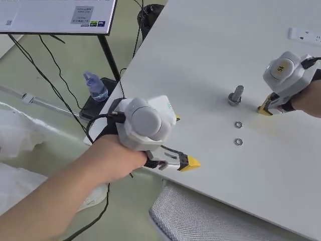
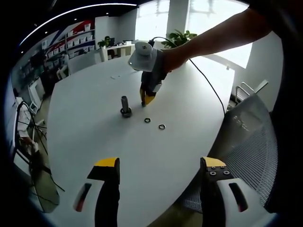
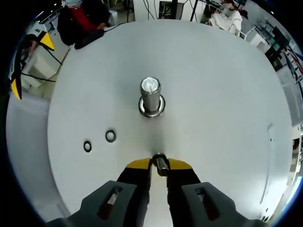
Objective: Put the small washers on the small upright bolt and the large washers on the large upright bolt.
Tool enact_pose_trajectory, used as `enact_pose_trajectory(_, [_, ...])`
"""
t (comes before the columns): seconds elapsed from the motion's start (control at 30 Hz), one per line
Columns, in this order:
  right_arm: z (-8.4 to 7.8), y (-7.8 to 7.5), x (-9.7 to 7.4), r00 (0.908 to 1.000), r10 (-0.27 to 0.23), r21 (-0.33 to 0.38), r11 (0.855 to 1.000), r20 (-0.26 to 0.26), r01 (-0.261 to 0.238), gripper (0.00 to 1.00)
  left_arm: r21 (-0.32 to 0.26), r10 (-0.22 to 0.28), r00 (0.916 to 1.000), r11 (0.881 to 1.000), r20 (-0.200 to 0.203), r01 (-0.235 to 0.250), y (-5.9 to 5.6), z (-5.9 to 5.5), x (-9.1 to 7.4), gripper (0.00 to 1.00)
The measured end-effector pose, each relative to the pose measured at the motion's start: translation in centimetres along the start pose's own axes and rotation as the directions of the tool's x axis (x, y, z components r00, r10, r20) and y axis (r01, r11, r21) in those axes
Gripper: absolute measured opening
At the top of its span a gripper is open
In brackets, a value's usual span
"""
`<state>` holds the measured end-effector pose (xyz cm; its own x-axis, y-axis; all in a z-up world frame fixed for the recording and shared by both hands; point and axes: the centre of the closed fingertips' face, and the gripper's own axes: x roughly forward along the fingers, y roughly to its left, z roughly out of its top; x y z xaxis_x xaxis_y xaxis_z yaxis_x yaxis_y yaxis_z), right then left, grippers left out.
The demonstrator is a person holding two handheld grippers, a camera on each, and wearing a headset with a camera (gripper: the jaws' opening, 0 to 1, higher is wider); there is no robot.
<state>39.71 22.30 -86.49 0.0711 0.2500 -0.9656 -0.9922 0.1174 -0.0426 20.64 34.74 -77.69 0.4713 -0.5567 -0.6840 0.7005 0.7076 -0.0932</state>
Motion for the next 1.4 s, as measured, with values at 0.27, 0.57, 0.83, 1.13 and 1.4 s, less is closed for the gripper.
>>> enact_pose_trajectory(0.27, [0.0, 0.0, -0.1, 1.0, 0.003, -0.002, 1.0, 0.003, -0.003, 0.13, 0.0, -0.001, 1.0, 1.0, -0.003, 0.001, 0.1, -0.1, 0.0, 0.67])
enact_pose_trajectory(0.57, [0.2, 0.1, -0.1, 0.9999, 0.008, 0.013, 1.0, 0.008, -0.008, 0.14, -0.003, -0.002, 1.0, 1.0, -0.002, 0.002, 0.0, -0.1, 0.1, 0.67])
enact_pose_trajectory(0.83, [0.2, -0.3, -0.1, 0.9998, 0.001, 0.001, 1.0, 0.018, -0.001, 0.2, -0.003, -0.002, 1.0, 1.0, 0.0, 0.002, -0.2, -0.3, 0.0, 0.67])
enact_pose_trajectory(1.13, [0.4, -0.3, -0.4, 0.9996, 0.008, 0.007, 1.0, 0.026, -0.008, 0.23, -0.005, 0.004, 1.0, 1.0, 0.008, -0.004, -0.2, -0.1, -0.4, 0.67])
enact_pose_trajectory(1.4, [0.8, -0.4, -1.8, 0.9984, 0.012, 0.038, 0.999, 0.056, -0.014, 0.22, -0.008, 0.009, 0.9994, 1.0, 0.032, -0.009, -0.3, 0.7, -0.7, 0.71])
